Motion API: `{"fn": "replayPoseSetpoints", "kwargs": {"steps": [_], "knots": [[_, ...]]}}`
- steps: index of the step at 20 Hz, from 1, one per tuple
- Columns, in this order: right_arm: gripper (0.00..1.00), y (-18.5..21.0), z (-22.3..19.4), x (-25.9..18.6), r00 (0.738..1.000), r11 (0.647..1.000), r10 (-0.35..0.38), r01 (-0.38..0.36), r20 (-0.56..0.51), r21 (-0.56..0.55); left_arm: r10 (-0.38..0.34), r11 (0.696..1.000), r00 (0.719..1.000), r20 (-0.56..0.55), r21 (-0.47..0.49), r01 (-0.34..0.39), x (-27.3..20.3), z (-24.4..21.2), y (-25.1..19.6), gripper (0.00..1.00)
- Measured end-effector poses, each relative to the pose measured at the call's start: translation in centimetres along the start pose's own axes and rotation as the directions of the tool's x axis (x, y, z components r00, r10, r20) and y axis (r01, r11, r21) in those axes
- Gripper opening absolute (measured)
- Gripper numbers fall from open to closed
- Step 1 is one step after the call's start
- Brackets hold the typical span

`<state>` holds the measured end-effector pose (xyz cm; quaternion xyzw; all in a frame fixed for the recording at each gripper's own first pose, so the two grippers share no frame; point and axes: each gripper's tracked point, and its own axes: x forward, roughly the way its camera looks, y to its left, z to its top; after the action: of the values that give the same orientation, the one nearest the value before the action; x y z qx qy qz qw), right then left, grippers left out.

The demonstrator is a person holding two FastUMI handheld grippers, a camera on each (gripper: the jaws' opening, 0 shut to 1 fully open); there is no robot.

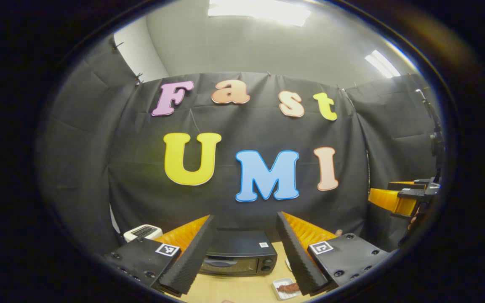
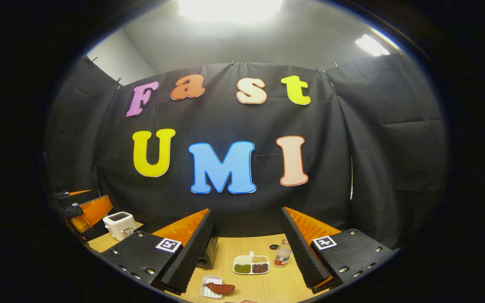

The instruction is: Open the electric oven with the left hand, put the food in, and close the electric oven.

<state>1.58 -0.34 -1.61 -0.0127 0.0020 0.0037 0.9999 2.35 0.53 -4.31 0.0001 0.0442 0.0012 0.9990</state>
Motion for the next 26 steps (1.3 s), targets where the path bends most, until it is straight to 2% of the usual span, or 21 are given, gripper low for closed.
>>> {"fn": "replayPoseSetpoints", "kwargs": {"steps": [2,6,9,10,11,13,15,17,18,20,25,26], "knots": [[0.98,0.2,-0.6,0.5,1.000,1.000,0.008,-0.008,-0.013,0.000,-0.002,1.000,0.999,-0.032,-0.003,0.001,0.5,-1.3,0.2,0.96],[0.98,0.1,-1.6,1.6,0.999,1.000,0.007,-0.007,-0.033,0.007,0.004,1.000,0.989,-0.148,-0.023,-0.007,1.9,-5.9,1.1,0.99],[0.98,-0.1,-2.8,2.3,0.998,1.000,0.005,-0.004,-0.056,0.007,-0.011,0.999,0.980,-0.200,-0.032,0.004,3.8,-9.0,1.7,0.96],[0.98,-0.3,-3.2,2.5,0.998,1.000,-0.002,0.002,-0.064,0.006,-0.011,1.000,0.976,-0.218,-0.025,0.006,4.5,-10.1,2.0,0.99],[0.98,-0.6,-3.6,2.6,0.997,1.000,-0.009,0.009,-0.073,0.007,-0.011,1.000,0.973,-0.230,-0.016,0.007,5.2,-11.1,2.4,0.96],[0.98,-0.9,-4.4,3.0,0.996,1.000,-0.021,0.022,-0.090,0.008,-0.007,1.000,0.966,-0.259,-0.018,0.002,6.9,-13.2,3.3,0.99],[0.98,-1.2,-5.1,3.3,0.994,0.999,-0.033,0.033,-0.106,0.002,0.003,0.999,0.956,-0.293,-0.033,-0.013,8.4,-15.5,4.2,0.96],[0.98,-1.3,-5.5,3.7,0.992,0.999,-0.041,0.041,-0.120,-0.005,0.004,0.999,0.944,-0.329,-0.036,-0.017,10.2,-17.6,4.7,0.99],[0.98,-1.3,-5.7,3.9,0.991,0.999,-0.044,0.043,-0.124,-0.007,0.004,0.999,0.939,-0.344,-0.033,-0.016,11.0,-18.6,4.8,0.96],[0.98,-1.2,-6.0,4.4,0.990,0.999,-0.046,0.046,-0.132,-0.010,0.011,0.999,0.926,-0.377,-0.028,-0.023,12.9,-20.6,5.4,0.99],[0.98,-0.8,-6.6,5.1,0.988,0.999,-0.051,0.048,-0.148,-0.024,0.020,1.000,0.898,-0.439,0.005,-0.020,16.2,-25.7,6.5,0.94],[0.98,-0.8,-6.7,5.2,0.987,0.998,-0.054,0.050,-0.153,-0.028,0.016,1.000,0.891,-0.454,0.007,-0.015,16.8,-26.7,6.5,0.99]]}}
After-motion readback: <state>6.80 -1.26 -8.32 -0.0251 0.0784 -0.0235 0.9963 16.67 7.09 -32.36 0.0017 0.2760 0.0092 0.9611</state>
